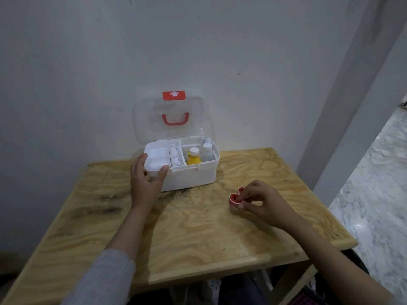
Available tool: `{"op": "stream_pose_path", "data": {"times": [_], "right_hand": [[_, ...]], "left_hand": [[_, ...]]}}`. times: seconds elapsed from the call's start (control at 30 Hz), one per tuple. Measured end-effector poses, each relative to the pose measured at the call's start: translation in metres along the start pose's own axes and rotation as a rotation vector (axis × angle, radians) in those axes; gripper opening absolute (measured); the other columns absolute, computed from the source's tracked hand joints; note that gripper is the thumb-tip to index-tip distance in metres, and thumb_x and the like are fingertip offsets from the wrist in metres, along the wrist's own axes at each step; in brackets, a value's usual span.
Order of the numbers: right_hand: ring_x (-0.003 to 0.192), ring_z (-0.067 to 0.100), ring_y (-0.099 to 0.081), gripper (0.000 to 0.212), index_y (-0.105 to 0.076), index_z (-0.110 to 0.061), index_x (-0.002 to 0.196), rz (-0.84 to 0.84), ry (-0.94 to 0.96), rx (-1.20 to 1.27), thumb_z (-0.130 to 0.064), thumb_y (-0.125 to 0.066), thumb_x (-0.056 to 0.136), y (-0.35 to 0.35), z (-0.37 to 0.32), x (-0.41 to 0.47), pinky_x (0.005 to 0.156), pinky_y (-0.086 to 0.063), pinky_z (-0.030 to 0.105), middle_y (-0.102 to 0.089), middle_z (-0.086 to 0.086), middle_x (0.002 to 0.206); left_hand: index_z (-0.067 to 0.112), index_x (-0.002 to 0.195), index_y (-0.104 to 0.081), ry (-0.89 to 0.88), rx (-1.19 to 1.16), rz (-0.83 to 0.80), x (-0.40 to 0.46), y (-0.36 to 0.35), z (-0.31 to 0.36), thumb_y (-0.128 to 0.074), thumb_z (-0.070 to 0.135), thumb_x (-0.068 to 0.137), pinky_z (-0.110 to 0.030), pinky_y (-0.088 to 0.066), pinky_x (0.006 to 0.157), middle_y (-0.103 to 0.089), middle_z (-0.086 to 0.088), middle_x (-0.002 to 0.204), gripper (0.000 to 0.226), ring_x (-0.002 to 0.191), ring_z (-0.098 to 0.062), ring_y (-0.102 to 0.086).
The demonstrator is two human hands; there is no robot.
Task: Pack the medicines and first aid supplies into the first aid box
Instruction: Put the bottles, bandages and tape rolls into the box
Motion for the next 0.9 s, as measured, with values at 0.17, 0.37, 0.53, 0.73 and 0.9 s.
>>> {"op": "stream_pose_path", "data": {"times": [0.17,0.37,0.53,0.73,0.9], "right_hand": [[0.081,0.006,-0.061,0.015,-0.073,-0.020,0.084,0.047,0.120,0.014,-0.016,-0.080,0.071,0.004,-0.047,0.037,0.072,-0.045,0.007,-0.058,-0.003,0.089],[0.075,0.012,-0.058,0.020,-0.072,-0.017,0.093,0.021,0.257,-0.088,-0.023,-0.077,0.074,-0.005,-0.114,0.102,0.068,-0.047,0.014,-0.060,0.005,0.098],[0.066,0.001,-0.052,0.026,-0.071,-0.008,0.094,-0.009,0.267,-0.116,-0.026,-0.075,0.076,-0.037,-0.147,0.160,0.062,-0.041,0.009,-0.063,-0.004,0.085],[0.083,0.019,-0.066,0.023,-0.072,-0.007,0.092,-0.198,0.224,-0.233,-0.023,-0.075,0.076,-0.091,-0.143,0.209,0.081,-0.057,0.035,-0.073,0.010,0.094],[0.081,0.018,-0.064,0.022,-0.074,-0.007,0.091,-0.243,0.220,-0.269,-0.021,-0.076,0.075,-0.105,-0.140,0.218,0.068,-0.048,0.021,-0.073,0.010,0.094]], "left_hand": [[0.015,0.138,-0.043,0.002,-0.013,-0.005,-0.001,0.000,0.000,-0.072,0.030,0.080,-0.028,-0.041,0.097,-0.040,-0.002,0.143,0.066,0.127,-0.013,-0.041],[0.021,0.137,-0.042,0.007,0.006,0.002,0.000,0.001,0.000,-0.071,0.034,0.079,-0.029,-0.045,0.093,-0.040,0.001,0.144,0.067,0.123,-0.009,-0.038],[0.027,0.137,-0.041,0.034,-0.004,-0.005,0.000,-0.001,-0.003,-0.072,0.039,0.077,-0.028,-0.046,0.089,-0.041,0.003,0.143,0.069,0.121,-0.009,-0.041],[0.033,0.136,-0.042,0.026,-0.043,-0.006,0.001,0.000,-0.010,-0.072,0.046,0.074,-0.042,-0.051,0.095,-0.042,0.016,0.133,0.070,0.124,-0.011,-0.045],[0.033,0.136,-0.042,0.016,-0.033,0.006,0.001,0.000,-0.009,-0.071,0.046,0.074,-0.042,-0.052,0.094,-0.044,0.014,0.136,0.070,0.123,-0.007,-0.045]]}}
Point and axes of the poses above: each hand's wrist, its own x-axis towards the middle knuckle, its own y-axis out of the back of the hand, z = x × y, the point moved 2 cm from there along x, towards the middle knuckle
